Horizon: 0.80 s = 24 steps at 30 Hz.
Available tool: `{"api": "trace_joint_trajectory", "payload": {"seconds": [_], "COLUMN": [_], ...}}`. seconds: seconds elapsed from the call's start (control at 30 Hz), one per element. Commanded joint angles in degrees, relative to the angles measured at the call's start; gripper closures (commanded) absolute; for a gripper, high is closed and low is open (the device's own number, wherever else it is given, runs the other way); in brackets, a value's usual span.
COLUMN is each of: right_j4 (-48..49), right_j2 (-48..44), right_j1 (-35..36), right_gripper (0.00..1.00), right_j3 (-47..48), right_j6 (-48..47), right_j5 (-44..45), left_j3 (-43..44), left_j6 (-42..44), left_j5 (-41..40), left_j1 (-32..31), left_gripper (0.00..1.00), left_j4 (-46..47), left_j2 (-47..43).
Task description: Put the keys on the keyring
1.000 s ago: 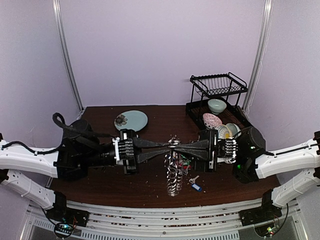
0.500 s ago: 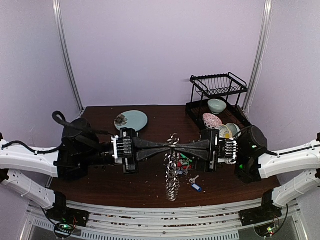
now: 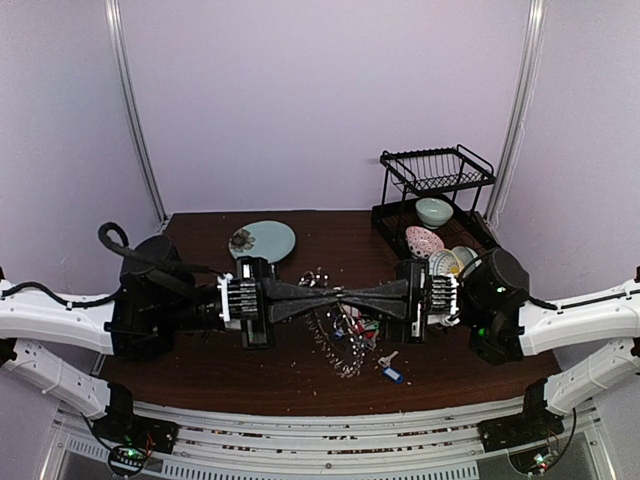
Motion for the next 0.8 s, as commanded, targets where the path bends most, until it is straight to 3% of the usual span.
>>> {"api": "trace_joint_trajectory", "payload": {"seconds": [0.0, 0.1, 0.3, 0.4, 0.47, 0.53, 0.77], "right_j4": [-1.46, -1.65, -0.84, -0.66, -1.08, -1.06, -0.98], "right_j2": [-1.68, -2.10, -1.85, -2.00, -2.06, -1.96, -2.07], "right_j1": [-0.18, -0.16, -0.17, -0.15, -0.11, -0.13, -0.15], "right_gripper": [1.00, 1.00, 1.00, 1.00, 1.00, 1.00, 1.00], "right_j3": [1.62, 1.68, 1.55, 1.69, 1.80, 1.82, 1.98], "right_j6": [-0.50, -0.73, -0.41, 0.04, 0.05, 0.22, 0.45], "right_j5": [2.35, 1.97, 1.40, 1.34, 0.99, 0.84, 0.72], "left_j3": [-0.42, -1.09, -0.61, -1.03, -1.41, -1.18, -1.20], "left_j6": [0.15, -0.89, -1.95, -1.76, -1.53, -1.83, -1.79], "left_j5": [-4.12, -8.93, -10.09, -9.20, -8.65, -8.50, -9.23], "left_j1": [-0.34, -0.31, -0.29, -0.25, -0.23, -0.25, -0.25], "left_gripper": [0.90, 0.84, 0.83, 0.73, 0.78, 0.93, 0.87], "left_j4": [-2.00, -3.58, -6.45, -8.25, -8.58, -8.63, -9.63], "left_j2": [-1.49, -2.64, -3.08, -3.40, -3.64, -3.59, -3.64]}}
